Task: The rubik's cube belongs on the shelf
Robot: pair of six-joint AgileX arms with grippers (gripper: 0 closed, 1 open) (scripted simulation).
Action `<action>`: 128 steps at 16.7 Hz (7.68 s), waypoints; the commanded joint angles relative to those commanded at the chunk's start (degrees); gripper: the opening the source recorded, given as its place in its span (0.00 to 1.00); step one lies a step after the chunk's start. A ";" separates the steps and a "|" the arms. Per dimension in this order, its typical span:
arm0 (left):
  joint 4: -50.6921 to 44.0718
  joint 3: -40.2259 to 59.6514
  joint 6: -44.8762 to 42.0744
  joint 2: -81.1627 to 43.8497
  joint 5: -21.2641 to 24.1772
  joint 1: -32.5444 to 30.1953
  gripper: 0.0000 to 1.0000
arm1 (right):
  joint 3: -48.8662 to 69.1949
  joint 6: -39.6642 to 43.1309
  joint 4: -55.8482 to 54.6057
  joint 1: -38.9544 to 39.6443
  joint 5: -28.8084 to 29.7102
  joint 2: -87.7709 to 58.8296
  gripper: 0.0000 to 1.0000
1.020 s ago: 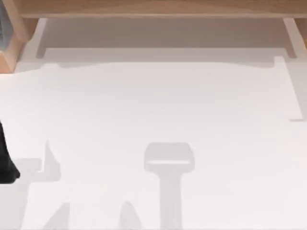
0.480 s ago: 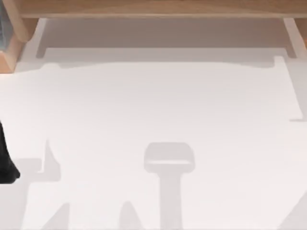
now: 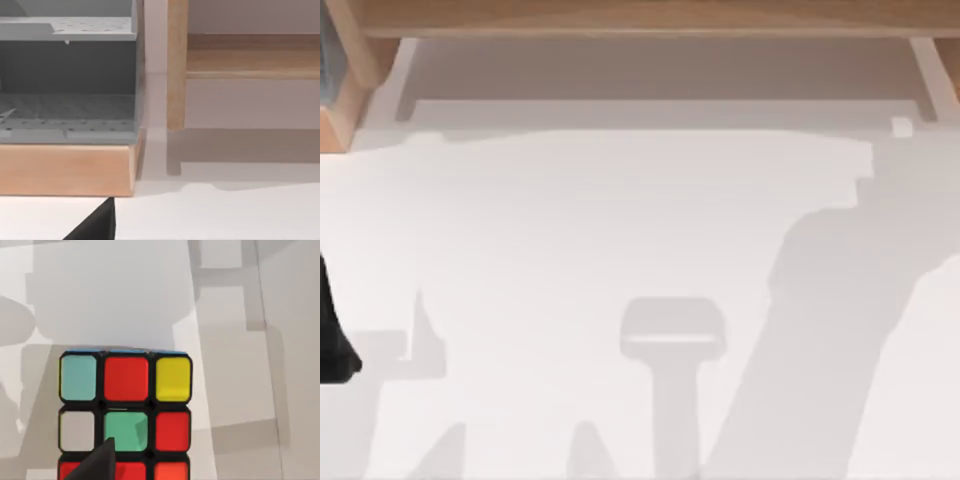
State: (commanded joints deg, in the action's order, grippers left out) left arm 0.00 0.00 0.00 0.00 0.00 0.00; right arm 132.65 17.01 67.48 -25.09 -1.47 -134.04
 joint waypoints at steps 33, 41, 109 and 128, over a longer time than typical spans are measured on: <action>0.00 0.00 0.00 0.00 0.00 0.00 1.00 | -3.42 -6.13 -1.50 3.96 -0.39 -7.96 0.02; 0.00 0.00 0.00 0.00 0.00 0.00 1.00 | -3.42 -6.13 -1.50 3.96 -0.39 -7.96 0.00; 0.00 0.00 0.00 0.00 0.00 0.00 1.00 | -57.54 -4.53 -138.51 68.04 45.63 3.89 0.00; 0.00 0.00 0.00 0.00 0.00 0.00 1.00 | -46.45 -8.04 -131.58 64.35 41.83 -1.66 0.00</action>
State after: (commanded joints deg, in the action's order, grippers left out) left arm 0.00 0.00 0.00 0.00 0.00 0.00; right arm 86.20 8.97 -64.09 39.26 40.36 -135.70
